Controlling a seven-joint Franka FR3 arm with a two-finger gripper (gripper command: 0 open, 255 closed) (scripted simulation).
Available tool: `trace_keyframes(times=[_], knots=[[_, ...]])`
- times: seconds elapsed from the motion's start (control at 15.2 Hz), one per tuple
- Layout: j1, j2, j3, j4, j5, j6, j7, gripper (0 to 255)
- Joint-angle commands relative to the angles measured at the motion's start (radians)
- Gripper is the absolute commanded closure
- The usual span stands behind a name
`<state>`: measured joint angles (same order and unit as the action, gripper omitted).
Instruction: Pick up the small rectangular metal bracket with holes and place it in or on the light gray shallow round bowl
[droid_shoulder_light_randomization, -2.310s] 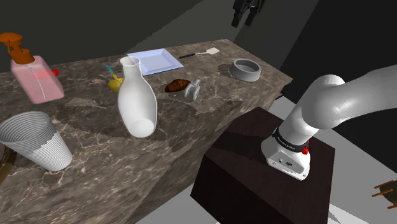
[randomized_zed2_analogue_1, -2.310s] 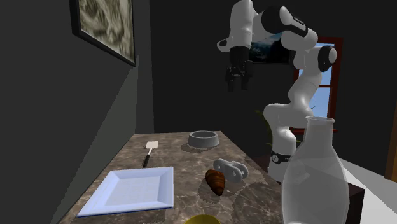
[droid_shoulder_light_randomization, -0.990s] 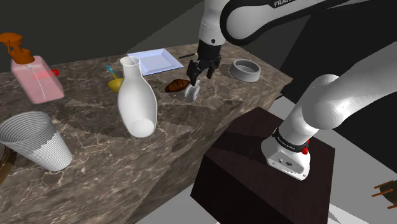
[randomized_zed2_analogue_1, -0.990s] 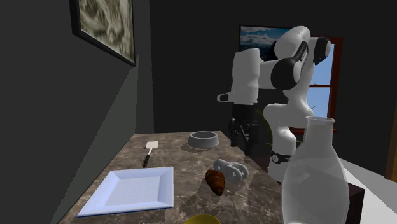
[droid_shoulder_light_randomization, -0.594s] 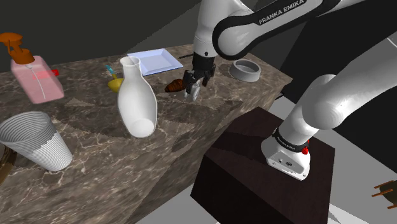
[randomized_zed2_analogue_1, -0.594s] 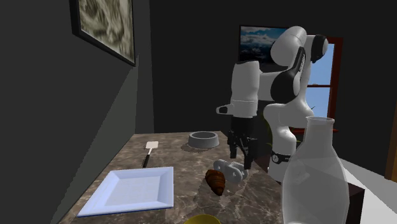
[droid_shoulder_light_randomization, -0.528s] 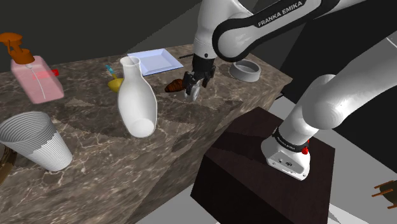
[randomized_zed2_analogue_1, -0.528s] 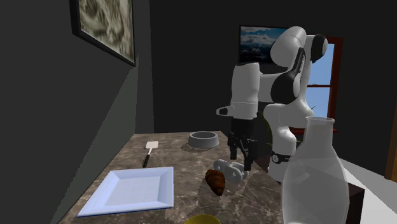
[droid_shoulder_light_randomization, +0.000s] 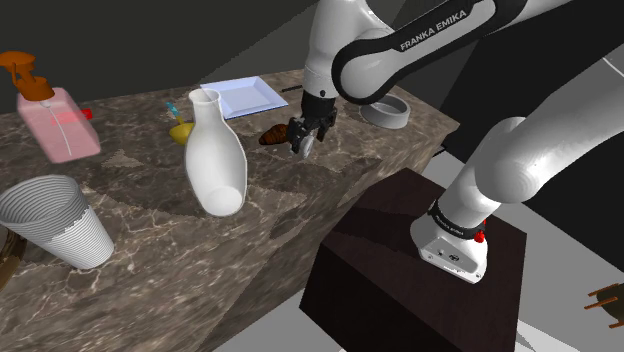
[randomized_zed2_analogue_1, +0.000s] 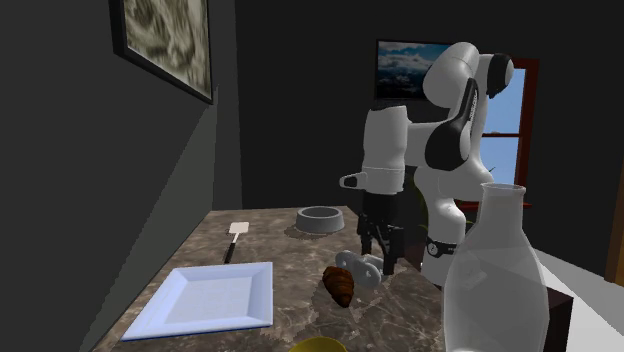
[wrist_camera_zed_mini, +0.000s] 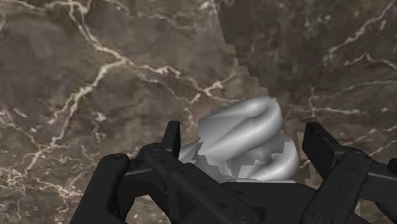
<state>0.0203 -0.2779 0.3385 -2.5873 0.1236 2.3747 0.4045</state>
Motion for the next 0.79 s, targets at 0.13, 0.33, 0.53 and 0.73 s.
trace_keyframes(times=[0.13, 0.33, 0.53, 0.73], knots=[[0.000, 0.000, 0.000, 0.000, 0.000, 0.000, 0.000, 255], [0.000, 0.000, 0.000, 0.000, 0.000, 0.000, 0.000, 255], [0.000, 0.000, 0.000, 0.000, 0.000, 0.000, 0.000, 255], [0.001, -0.010, -0.002, 0.006, 0.002, -0.016, -0.002, 255]])
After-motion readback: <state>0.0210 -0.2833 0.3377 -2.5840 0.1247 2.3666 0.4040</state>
